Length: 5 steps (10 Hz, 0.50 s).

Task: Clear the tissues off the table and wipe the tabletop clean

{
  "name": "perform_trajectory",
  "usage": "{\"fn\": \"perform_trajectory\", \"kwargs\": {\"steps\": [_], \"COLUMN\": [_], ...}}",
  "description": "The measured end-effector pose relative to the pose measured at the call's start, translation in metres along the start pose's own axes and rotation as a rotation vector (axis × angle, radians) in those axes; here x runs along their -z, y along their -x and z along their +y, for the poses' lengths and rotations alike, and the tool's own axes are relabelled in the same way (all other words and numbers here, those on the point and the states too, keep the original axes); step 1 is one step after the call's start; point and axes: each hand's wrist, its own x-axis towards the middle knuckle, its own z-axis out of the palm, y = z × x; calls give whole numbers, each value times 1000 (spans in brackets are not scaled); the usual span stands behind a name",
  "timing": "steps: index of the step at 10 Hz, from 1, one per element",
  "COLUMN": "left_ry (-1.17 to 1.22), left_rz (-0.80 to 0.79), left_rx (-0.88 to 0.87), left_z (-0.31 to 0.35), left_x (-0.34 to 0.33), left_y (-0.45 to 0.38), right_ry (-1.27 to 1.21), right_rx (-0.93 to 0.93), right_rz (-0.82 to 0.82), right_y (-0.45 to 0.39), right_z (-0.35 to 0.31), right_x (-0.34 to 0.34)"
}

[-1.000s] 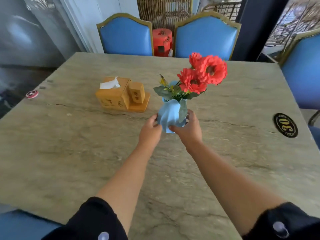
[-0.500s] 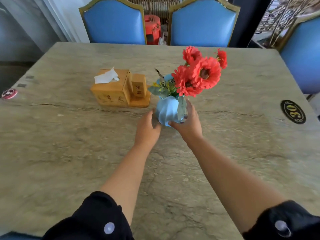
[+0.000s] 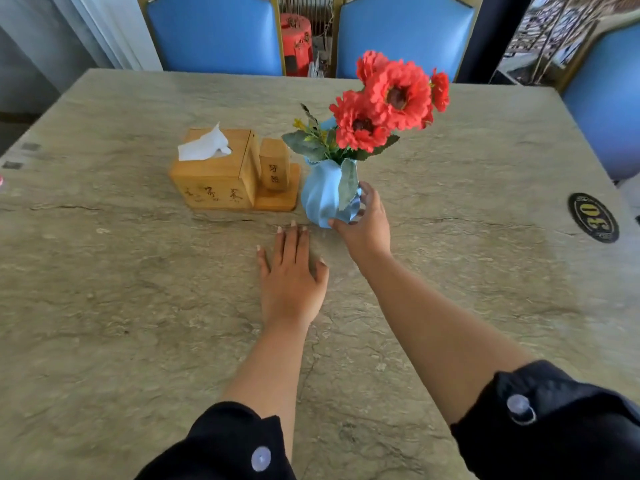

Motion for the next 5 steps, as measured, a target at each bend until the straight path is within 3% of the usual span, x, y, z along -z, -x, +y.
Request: {"fn": "perform_trajectory", "kwargs": {"steps": [5], "left_ry": [-2], "left_rz": [24], "left_rx": [-1], "left_z": [3], "left_x": [4], "left_y": [1], "right_ry": [-14], "right_rx": [-33], "right_rz": [68], "right_y": [-29], "right_z": [-18], "right_x": [-15]}}
